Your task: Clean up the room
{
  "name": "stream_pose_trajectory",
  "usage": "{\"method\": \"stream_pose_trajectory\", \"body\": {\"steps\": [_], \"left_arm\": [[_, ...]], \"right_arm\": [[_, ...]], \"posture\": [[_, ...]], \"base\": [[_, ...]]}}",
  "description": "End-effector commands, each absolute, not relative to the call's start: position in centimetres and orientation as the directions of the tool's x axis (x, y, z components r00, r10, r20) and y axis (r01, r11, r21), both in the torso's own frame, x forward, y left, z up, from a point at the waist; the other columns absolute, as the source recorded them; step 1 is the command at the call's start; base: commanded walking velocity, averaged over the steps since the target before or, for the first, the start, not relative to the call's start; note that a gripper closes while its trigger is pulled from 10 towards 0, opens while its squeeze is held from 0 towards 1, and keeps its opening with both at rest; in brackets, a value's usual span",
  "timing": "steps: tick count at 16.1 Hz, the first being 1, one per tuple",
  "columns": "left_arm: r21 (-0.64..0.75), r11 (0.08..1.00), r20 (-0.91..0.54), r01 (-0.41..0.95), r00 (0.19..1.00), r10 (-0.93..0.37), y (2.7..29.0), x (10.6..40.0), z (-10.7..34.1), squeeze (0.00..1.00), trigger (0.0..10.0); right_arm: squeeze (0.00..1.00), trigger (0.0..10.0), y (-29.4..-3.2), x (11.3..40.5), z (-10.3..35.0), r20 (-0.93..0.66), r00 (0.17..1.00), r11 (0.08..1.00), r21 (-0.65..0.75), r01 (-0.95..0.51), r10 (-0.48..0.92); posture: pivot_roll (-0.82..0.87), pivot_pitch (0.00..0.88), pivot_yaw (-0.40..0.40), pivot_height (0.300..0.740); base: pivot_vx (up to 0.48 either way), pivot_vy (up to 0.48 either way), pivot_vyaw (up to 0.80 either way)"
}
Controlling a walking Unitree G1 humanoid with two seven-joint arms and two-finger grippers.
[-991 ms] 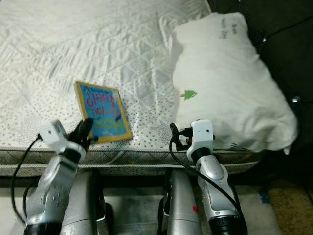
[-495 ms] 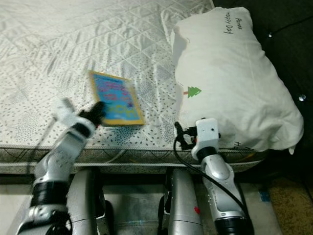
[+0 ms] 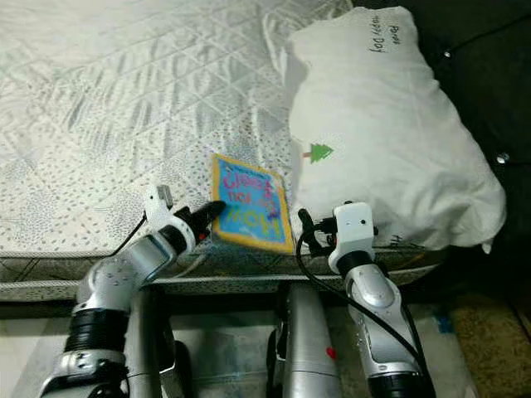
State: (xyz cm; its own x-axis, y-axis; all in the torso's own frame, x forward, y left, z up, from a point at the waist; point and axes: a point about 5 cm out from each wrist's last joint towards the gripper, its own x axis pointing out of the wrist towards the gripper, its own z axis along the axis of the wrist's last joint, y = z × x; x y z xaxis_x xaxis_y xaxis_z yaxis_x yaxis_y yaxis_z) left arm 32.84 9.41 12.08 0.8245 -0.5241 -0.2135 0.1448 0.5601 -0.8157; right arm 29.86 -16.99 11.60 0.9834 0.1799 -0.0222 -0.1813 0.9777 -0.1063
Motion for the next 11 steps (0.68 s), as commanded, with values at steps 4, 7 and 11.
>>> {"method": "stream_pose_trajectory", "body": {"steps": [4, 7, 11], "left_arm": [[-0.78, 0.616, -0.288, 0.109, 0.812, -0.508, 11.5, 32.8, 10.9, 0.0, 10.0], [-0.761, 0.642, -0.309, 0.093, 0.818, -0.485, 13.3, 33.3, 10.3, 0.0, 10.0], [-0.72, 0.687, -0.348, 0.094, 0.808, -0.475, 15.0, 34.2, 9.3, 0.47, 10.0]], "right_arm": [[0.0, 10.0, -17.0, 30.0, 11.6, -0.029, 0.981, 0.974, -0.12, -0.193, 0.19], [0.0, 10.0, -17.0, 29.9, 11.5, -0.032, 0.981, 0.974, -0.119, -0.193, 0.19], [0.0, 10.0, -17.0, 29.8, 11.5, -0.034, 0.981, 0.974, -0.117, -0.195, 0.192]], "posture": [[-0.02, 0.236, -0.063, 0.528], [-0.02, 0.232, -0.063, 0.528], [-0.03, 0.229, -0.062, 0.528]], "base": [[0.0, 0.0, 0.0], [0.0, 0.0, 0.0], [0.0, 0.0, 0.0]]}}
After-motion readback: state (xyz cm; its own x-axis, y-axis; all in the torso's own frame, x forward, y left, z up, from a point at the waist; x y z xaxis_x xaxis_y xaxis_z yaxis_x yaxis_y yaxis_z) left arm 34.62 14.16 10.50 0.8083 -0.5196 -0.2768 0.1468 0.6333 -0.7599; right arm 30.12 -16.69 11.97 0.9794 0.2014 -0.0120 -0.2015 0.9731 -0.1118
